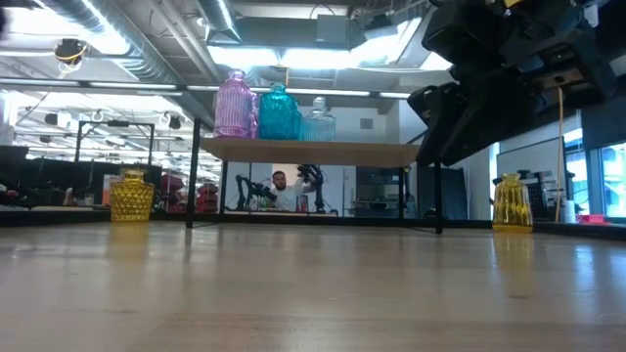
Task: Sort vases onto shelf
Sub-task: Put the transparent flower vase on the shelf aligned with the other transparent flower vase
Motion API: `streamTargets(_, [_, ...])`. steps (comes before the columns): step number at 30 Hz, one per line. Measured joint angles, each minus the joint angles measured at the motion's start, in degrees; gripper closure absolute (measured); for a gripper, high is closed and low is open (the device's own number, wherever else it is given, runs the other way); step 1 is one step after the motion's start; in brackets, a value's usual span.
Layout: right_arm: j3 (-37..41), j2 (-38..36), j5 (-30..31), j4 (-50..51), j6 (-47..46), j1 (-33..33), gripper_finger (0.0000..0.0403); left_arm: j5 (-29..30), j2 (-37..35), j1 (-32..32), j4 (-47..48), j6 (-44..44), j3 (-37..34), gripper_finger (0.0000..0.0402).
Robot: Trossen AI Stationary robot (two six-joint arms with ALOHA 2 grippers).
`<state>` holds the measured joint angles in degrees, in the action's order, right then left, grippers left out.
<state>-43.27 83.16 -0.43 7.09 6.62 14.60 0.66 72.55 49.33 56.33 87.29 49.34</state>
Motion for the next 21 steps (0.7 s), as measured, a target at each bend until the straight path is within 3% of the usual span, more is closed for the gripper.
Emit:
streamTargets(11, [-0.02,0.77,4.1,1.89,0.65,-0.01,0.0279,10.02,0.92,-18.63,2.97,-26.67,8.17,0.0365])
streamTargets(21, [0.0,0.79,11.02,3.04,1.42,-0.02,0.0279,13.67,16.71,-31.53,3.24,-54.38,22.29,0.0364])
